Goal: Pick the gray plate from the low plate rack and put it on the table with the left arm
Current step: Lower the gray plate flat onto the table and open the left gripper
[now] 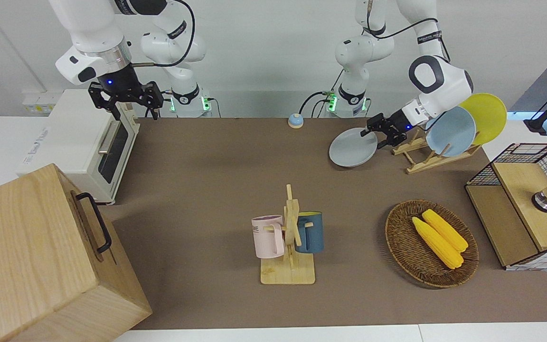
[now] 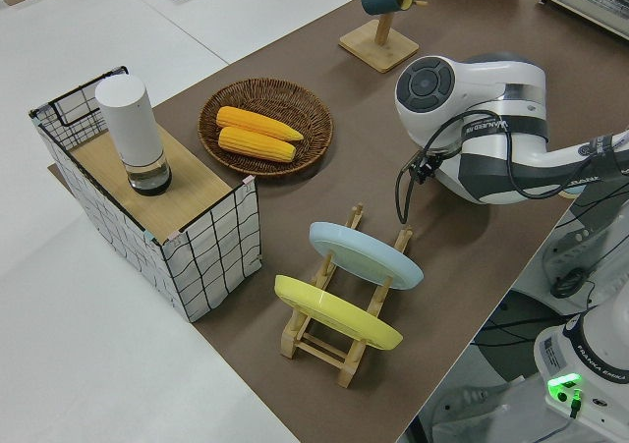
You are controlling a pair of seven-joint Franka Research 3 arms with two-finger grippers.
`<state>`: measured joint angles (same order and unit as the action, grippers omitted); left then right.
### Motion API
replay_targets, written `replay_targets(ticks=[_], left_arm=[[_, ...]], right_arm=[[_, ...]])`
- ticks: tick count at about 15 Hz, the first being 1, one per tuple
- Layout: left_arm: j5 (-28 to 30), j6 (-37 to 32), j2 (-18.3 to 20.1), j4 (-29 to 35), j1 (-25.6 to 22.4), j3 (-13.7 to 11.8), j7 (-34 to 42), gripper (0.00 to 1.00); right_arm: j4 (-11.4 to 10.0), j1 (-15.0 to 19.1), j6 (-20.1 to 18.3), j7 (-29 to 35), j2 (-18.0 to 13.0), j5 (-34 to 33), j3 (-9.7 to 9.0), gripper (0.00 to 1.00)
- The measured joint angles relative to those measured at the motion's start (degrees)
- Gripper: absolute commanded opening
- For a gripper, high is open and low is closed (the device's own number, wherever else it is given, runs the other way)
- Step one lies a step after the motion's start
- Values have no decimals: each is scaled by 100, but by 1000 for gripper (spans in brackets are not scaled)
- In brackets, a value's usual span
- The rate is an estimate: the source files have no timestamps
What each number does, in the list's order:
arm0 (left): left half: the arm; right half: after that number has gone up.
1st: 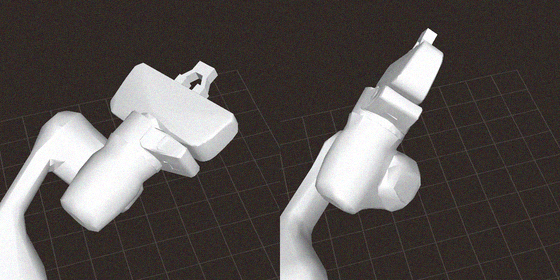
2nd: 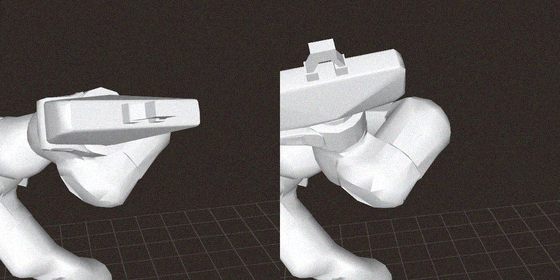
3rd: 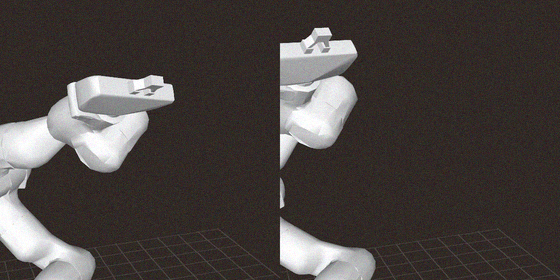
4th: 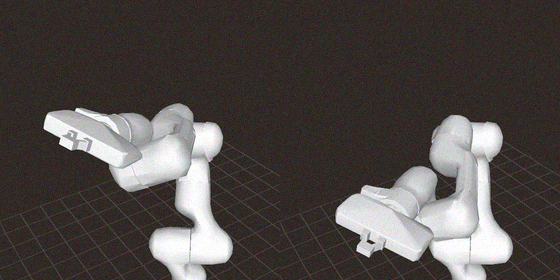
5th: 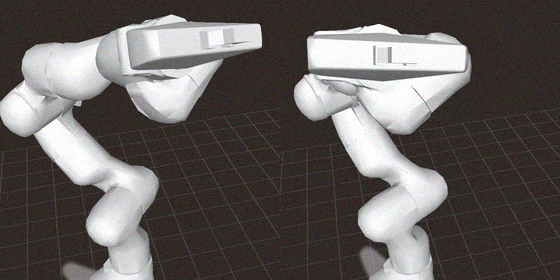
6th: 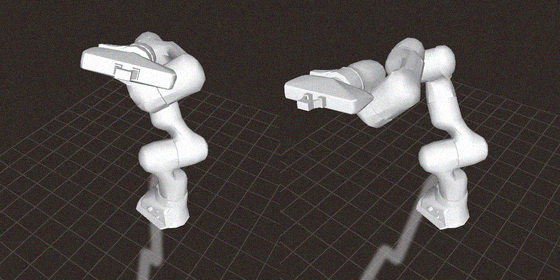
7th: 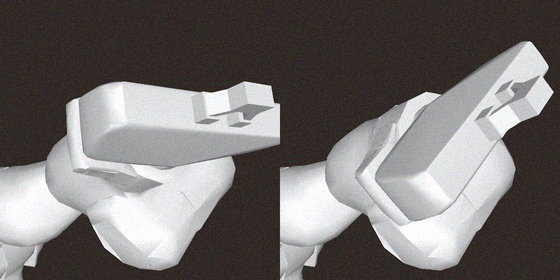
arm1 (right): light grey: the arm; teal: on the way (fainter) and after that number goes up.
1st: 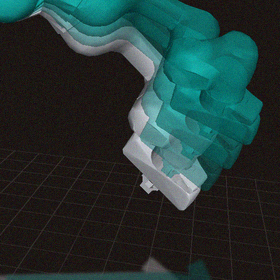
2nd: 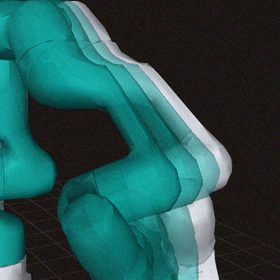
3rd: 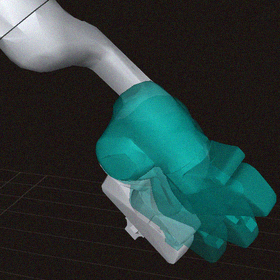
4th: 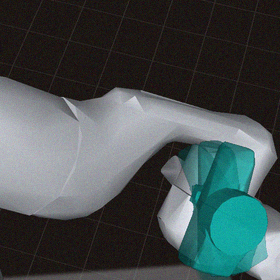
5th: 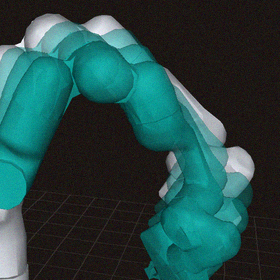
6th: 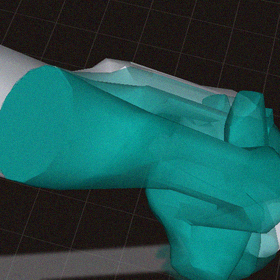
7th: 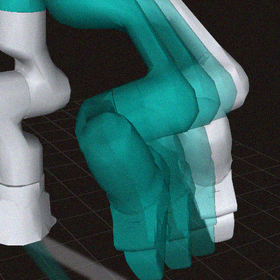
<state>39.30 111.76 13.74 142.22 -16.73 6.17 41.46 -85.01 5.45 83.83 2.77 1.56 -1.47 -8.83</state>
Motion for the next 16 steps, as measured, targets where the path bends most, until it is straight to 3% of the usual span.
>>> replay_targets(ticks=[5,8,13,16], left_arm=[[-124,0,-6,-289,0,-1,0,998],[-479,0,-11,-464,1,57,-263,998],[-1623,-162,24,-1157,41,710,-2003,998],[-1872,-452,74,-1622,78,910,-2562,998]], right_arm=[[0,0,0,0,0,0,0,983],[0,0,0,0,0,0,0,983],[0,0,0,0,0,0,0,983],[0,0,0,0,0,0,0,983]])
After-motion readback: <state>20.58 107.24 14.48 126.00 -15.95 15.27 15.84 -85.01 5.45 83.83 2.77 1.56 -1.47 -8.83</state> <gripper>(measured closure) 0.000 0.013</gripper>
